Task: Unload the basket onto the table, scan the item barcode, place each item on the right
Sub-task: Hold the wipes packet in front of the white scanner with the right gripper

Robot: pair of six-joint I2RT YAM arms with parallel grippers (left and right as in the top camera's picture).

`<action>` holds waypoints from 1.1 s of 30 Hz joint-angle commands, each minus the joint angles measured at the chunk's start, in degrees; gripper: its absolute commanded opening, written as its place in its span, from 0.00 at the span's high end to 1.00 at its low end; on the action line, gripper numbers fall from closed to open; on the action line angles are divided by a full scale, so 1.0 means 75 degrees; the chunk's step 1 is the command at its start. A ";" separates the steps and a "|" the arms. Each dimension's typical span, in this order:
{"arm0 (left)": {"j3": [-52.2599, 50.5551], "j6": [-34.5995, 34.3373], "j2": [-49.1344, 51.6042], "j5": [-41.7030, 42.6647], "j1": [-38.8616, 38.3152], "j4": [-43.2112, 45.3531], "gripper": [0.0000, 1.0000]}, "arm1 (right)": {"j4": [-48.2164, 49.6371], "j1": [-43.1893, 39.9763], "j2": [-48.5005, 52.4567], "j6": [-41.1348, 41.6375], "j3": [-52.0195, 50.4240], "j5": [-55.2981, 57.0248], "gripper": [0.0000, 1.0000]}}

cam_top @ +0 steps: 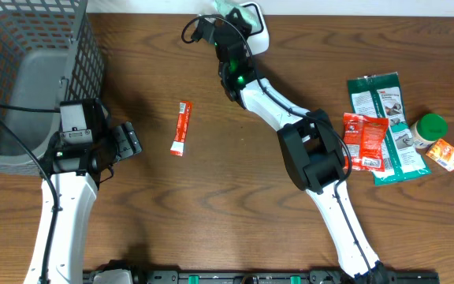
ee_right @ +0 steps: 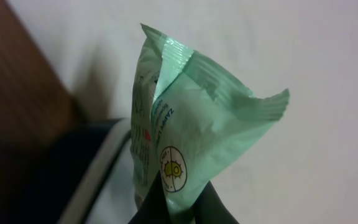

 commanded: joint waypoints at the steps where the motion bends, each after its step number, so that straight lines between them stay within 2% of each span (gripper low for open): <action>1: 0.0003 0.0012 0.0050 -0.0178 0.0079 -0.0032 0.16 | -0.0152 -0.0020 0.0067 0.1113 0.0105 -0.0213 0.99; 6: 0.0003 0.0009 0.0050 -0.0178 0.0079 -0.0032 0.16 | -0.0300 -0.0017 0.0067 0.1335 0.0105 -0.0224 0.99; 13: 0.0003 0.0009 0.0050 -0.0178 0.0079 -0.0032 0.16 | -0.1154 -0.0020 0.0067 0.2224 0.0105 -0.0332 0.99; 23: 0.0003 0.0009 0.0050 -0.0178 0.0079 -0.0032 0.16 | -0.1256 -0.0020 -0.0032 0.2238 0.0108 -0.0326 0.99; 28: 0.0003 0.0009 0.0050 -0.0178 0.0079 -0.0032 0.16 | -0.1268 -0.0020 -0.0434 0.2311 0.0108 -0.0326 0.99; 33: 0.0003 0.0009 0.0050 -0.0178 0.0079 -0.0032 0.16 | -0.1387 0.0000 -0.1207 0.3013 0.0108 -0.0332 0.99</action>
